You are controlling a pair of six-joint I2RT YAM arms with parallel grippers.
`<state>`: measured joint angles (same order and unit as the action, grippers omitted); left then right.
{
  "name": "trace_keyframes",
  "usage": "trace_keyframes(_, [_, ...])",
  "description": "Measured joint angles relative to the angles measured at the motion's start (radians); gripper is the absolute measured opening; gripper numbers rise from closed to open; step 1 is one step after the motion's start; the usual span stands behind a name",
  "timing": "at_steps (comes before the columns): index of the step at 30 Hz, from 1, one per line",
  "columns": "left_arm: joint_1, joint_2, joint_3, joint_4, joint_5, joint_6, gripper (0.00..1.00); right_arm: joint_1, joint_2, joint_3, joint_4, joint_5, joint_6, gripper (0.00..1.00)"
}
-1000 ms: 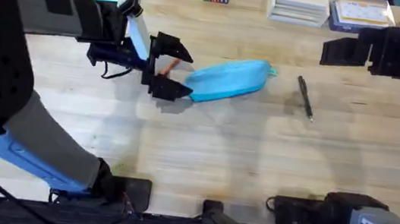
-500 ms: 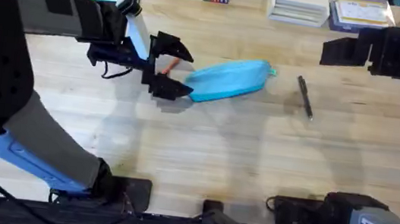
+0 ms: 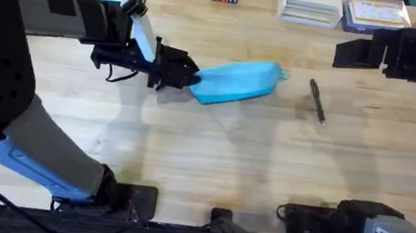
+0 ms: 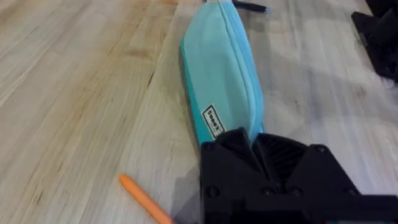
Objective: Unzip the bag, pick up the pens from the table one at a time and place them inside, then zip the bag closed.
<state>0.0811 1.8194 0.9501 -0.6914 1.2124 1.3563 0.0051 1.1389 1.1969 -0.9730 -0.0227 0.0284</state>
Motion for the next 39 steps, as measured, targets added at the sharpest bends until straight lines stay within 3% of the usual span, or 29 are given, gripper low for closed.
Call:
trace_keyframes(10, [0.0, 0.0, 0.0, 0.0, 0.0, 0.0, 0.042, 0.0, 0.0, 0.0, 0.0, 0.0, -0.016, 0.998])
trace_keyframes(20, [0.0, 0.0, 0.0, 0.0, 0.0, 0.0, 0.042, 0.0, 0.0, 0.0, 0.0, -0.001, -0.183, 0.997])
trace_keyframes(28, [0.0, 0.0, 0.0, 0.0, 0.0, 0.0, 0.042, 0.0, 0.0, 0.0, 0.0, -0.117, -0.365, 0.997])
trace_keyframes(30, [0.0, 0.0, 0.0, 0.0, 0.0, 0.0, 0.042, 0.0, 0.0, 0.0, 0.009, -0.172, -0.478, 0.997])
trace_keyframes(39, [0.0, 0.0, 0.0, 0.0, 0.0, 0.0, 0.042, 0.0, 0.0, 0.0, -0.032, -0.186, -0.513, 0.997])
